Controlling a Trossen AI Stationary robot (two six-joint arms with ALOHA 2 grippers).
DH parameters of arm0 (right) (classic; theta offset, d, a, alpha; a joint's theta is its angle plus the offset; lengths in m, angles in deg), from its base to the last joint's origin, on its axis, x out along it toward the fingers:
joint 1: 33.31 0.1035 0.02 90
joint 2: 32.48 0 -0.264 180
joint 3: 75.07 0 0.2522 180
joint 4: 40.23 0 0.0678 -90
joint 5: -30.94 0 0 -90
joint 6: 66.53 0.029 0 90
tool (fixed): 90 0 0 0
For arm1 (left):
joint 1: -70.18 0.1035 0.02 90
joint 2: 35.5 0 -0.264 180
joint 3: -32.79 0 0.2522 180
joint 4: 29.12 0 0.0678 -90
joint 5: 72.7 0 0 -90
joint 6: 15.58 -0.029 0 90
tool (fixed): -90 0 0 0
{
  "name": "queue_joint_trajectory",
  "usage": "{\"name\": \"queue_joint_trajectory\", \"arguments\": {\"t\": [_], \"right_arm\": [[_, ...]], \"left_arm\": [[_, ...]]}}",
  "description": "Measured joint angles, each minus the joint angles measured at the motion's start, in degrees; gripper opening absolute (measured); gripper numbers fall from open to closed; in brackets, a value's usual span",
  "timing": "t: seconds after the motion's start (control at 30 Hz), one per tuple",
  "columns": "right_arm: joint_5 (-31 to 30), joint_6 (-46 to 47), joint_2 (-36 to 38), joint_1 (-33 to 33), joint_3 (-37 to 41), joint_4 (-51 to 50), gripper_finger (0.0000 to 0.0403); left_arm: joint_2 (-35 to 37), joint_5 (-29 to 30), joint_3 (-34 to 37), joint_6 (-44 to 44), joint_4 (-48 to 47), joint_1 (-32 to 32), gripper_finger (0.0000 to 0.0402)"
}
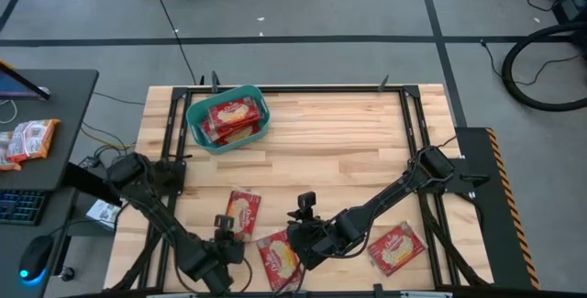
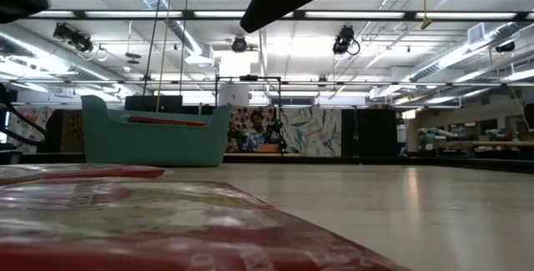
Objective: Sort popcorn bags into baskets
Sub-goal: Put the left popcorn bag into the bin
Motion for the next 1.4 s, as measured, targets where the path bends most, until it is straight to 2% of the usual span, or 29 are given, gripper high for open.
{"name": "queue_joint_trajectory", "arguments": {"t": [0.27, 0.37, 0.5, 0.7, 0.87, 0.97, 1.13, 1.4], "right_arm": [[0.01, 0.17, 0.00, -0.01, -0.02, 0.46, 0.0119], [0.02, 0.13, 0.00, 0.00, -0.02, 0.43, 0.0119], [0.30, 0.09, 0.02, -0.02, -0.02, 0.43, 0.0119], [0.48, 0.13, 0.00, -0.02, -0.02, 0.46, 0.0119], [0.50, 0.05, 0.00, 0.00, -0.02, 1.03, 0.0119], [0.55, 0.02, 0.00, 0.00, -0.02, 1.27, 0.0119], [1.97, -0.02, 0.00, 0.00, -0.02, 1.32, 0.0119], [2.01, -0.37, 0.00, 0.00, -0.02, 1.31, 0.0119]], "left_arm": [[-3.11, 1.73, 0.00, 2.85, 1.13, -1.03, 0.0225], [-5.27, 2.54, 0.00, 1.44, 0.96, -1.08, 0.0236], [-7.38, 4.17, -0.11, -0.33, 0.38, -1.12, 0.0231], [-8.36, 6.27, -0.16, -0.38, -1.16, -1.13, 0.0196], [-8.55, 6.06, 0.00, -0.39, -1.94, -1.07, 0.0148], [-8.59, 5.84, 0.04, -0.38, -1.92, -1.01, 0.0108], [-8.59, 5.64, 0.04, -0.46, -2.18, -1.01, 0.0018], [-3.33, 5.88, 0.08, 0.46, -6.25, -1.01, 0.0005]]}}
